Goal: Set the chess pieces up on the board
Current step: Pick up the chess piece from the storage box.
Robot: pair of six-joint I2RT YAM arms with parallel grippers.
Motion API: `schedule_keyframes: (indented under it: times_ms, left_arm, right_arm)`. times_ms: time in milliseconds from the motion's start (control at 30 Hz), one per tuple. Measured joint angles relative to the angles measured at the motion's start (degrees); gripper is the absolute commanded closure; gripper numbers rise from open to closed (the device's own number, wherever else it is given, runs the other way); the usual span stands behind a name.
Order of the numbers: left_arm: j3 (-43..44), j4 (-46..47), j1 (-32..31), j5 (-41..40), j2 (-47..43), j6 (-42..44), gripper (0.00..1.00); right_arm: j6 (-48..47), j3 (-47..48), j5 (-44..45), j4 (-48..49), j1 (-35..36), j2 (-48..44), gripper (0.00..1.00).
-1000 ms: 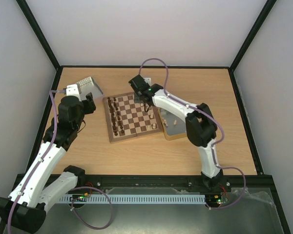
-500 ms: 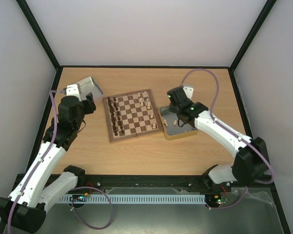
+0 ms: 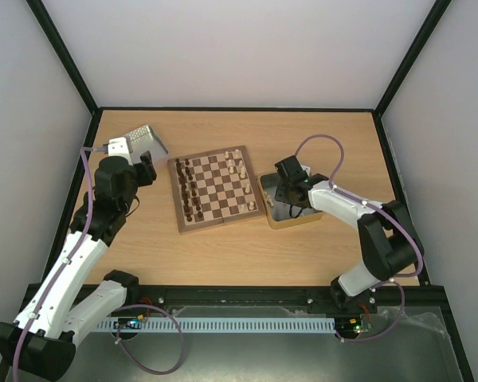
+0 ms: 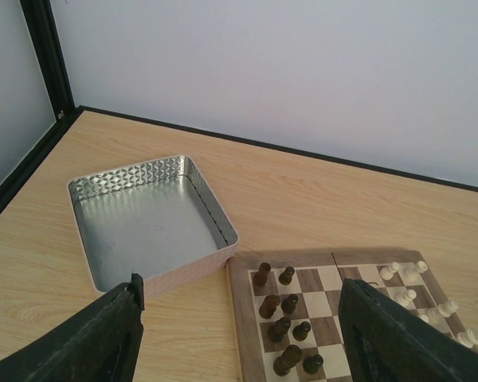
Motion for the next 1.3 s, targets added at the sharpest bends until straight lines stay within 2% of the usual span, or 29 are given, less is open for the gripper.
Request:
schedule_keyframes:
  times_ms: [167, 500, 800, 1100, 1300]
  left_arm:
    - [0.0, 0.0, 0.0, 0.0, 0.2, 0.0, 0.3]
    - [0.0, 0.0, 0.0, 0.0, 0.3, 0.0, 0.29]
    - [0.0, 0.0, 0.0, 0.0, 0.3, 0.0, 0.29]
    - [0.0, 0.0, 0.0, 0.0, 0.3, 0.0, 0.29]
    - [0.0, 0.0, 0.1, 0.0, 0.3, 0.0, 0.29]
  right_arm:
    - [0.2, 0.0, -1.3, 0.6, -0.1, 3.7, 0.69]
    - [0.2, 0.2, 0.9, 0.9, -0.1, 7.6, 0.8]
    - [-1.1, 0.6, 2.6, 1.4, -0.1, 8.6, 0.94]
    - [-1.8, 1.3, 3.9, 1.1, -0.1, 8.2, 0.94]
    - [-2.4, 5.5, 3.7, -0.4, 0.2, 5.5, 0.93]
